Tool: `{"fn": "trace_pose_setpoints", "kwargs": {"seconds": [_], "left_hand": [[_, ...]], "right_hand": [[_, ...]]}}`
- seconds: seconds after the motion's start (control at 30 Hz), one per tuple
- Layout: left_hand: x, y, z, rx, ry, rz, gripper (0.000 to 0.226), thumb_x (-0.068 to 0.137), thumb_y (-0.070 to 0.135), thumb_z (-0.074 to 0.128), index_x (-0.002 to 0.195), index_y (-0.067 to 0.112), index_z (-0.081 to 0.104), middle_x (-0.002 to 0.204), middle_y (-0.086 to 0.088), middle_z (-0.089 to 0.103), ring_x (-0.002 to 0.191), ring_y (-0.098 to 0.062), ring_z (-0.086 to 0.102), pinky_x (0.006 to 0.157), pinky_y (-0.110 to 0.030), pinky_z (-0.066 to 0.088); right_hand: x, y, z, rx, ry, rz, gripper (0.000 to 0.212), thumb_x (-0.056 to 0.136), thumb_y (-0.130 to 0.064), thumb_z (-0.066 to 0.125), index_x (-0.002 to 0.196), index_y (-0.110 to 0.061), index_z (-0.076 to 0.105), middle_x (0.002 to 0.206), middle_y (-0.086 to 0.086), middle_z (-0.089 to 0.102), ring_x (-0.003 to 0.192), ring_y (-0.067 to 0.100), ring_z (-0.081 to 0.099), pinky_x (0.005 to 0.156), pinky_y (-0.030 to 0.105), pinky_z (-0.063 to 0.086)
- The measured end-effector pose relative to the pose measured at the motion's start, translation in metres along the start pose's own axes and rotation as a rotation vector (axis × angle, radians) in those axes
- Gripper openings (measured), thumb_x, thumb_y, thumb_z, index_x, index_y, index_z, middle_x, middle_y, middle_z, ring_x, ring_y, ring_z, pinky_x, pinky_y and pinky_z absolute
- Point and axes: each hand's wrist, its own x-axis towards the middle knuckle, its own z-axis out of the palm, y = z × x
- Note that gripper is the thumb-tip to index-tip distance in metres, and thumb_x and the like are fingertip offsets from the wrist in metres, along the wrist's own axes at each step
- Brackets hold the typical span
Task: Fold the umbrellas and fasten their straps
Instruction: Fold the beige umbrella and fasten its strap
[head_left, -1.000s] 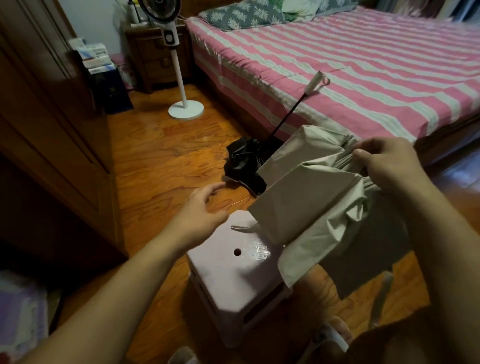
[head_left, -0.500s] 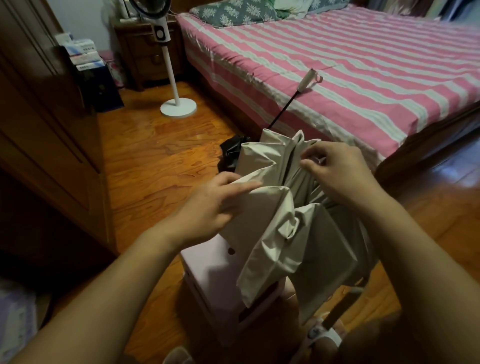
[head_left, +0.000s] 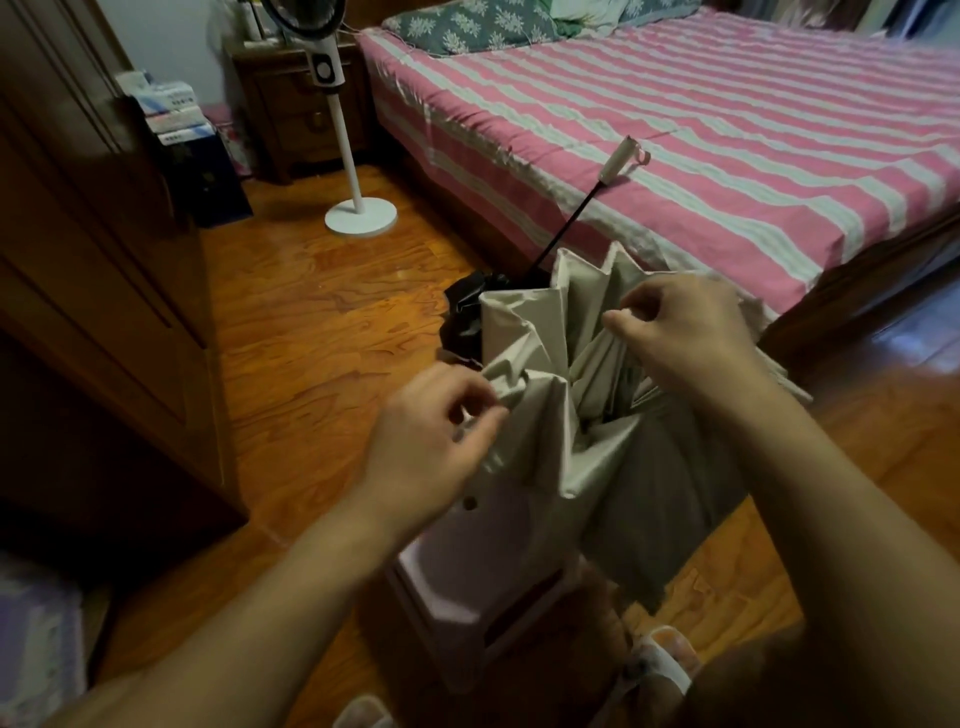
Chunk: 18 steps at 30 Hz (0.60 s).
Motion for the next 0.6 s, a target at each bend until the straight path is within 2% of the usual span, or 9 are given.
{"fn": "trace_pose_setpoints", "kwargs": {"seconds": [0.07,0.17,0.23,0.27,0.4,0.53,0.6], "left_hand": [[-0.005,0.002,0.016,0.059,0.012,0.016,0.013,0.087,0.023,0.072,0.094,0.025,0.062,0.090,0.015,0.055,0.083,0.000,0.051,0.071,-0.012,0.041],[-0.005,-0.003,0.026,0.030,0.152,-0.192,0.023,0.087,0.012,0.071,0.091,0.026,0.054,0.089,0.013,0.052,0.084,-0.008,0.051,0.069,-0.025,0.044],[-0.002,-0.008,0.026,-0.055,0.200,-0.309,0.023,0.088,0.015,0.071,0.090,0.028,0.052,0.089,0.010,0.055,0.084,-0.013,0.054,0.070,-0.035,0.049],[0.000,-0.009,0.025,-0.100,0.211,-0.333,0.022,0.088,0.018,0.072,0.091,0.030,0.053,0.090,0.009,0.057,0.084,-0.013,0.056,0.071,-0.035,0.051],[0.010,-0.011,0.019,-0.159,0.211,-0.316,0.021,0.089,0.023,0.076,0.102,0.030,0.062,0.099,0.012,0.062,0.092,-0.009,0.059,0.077,-0.029,0.050],[0.014,-0.016,0.019,-0.074,0.184,-0.243,0.007,0.089,0.020,0.075,0.093,0.025,0.072,0.091,0.011,0.065,0.087,-0.007,0.060,0.074,-0.025,0.050],[0.015,-0.015,0.020,-0.059,0.183,-0.243,0.003,0.091,0.021,0.074,0.091,0.025,0.073,0.089,0.010,0.065,0.084,-0.005,0.059,0.070,-0.017,0.046]], "right_hand": [[0.002,-0.001,0.002,-0.018,0.022,0.007,0.023,0.092,-0.034,0.072,0.098,-0.012,0.080,0.089,0.004,0.074,0.083,0.020,0.067,0.079,0.045,0.057],[0.001,0.002,0.002,-0.011,0.041,0.017,0.024,0.093,-0.035,0.072,0.098,-0.012,0.079,0.085,0.002,0.071,0.080,0.019,0.066,0.076,0.039,0.055],[-0.001,0.002,0.002,0.015,0.038,0.028,0.023,0.093,-0.036,0.072,0.098,-0.015,0.078,0.083,-0.001,0.070,0.078,0.016,0.066,0.076,0.039,0.056],[-0.001,0.002,0.002,0.029,0.036,0.032,0.023,0.093,-0.037,0.072,0.099,-0.016,0.078,0.084,-0.002,0.070,0.078,0.015,0.066,0.076,0.039,0.057],[-0.004,-0.001,0.001,0.056,0.027,0.032,0.022,0.092,-0.037,0.072,0.099,-0.017,0.078,0.082,-0.003,0.071,0.077,0.015,0.067,0.076,0.042,0.059],[-0.006,-0.004,0.001,0.038,0.010,0.026,0.023,0.092,-0.036,0.072,0.100,-0.015,0.078,0.083,-0.003,0.071,0.076,0.015,0.068,0.078,0.046,0.059],[-0.007,-0.003,0.001,0.039,-0.005,0.023,0.023,0.093,-0.035,0.071,0.102,-0.015,0.077,0.085,-0.002,0.071,0.076,0.015,0.068,0.077,0.047,0.060]]}}
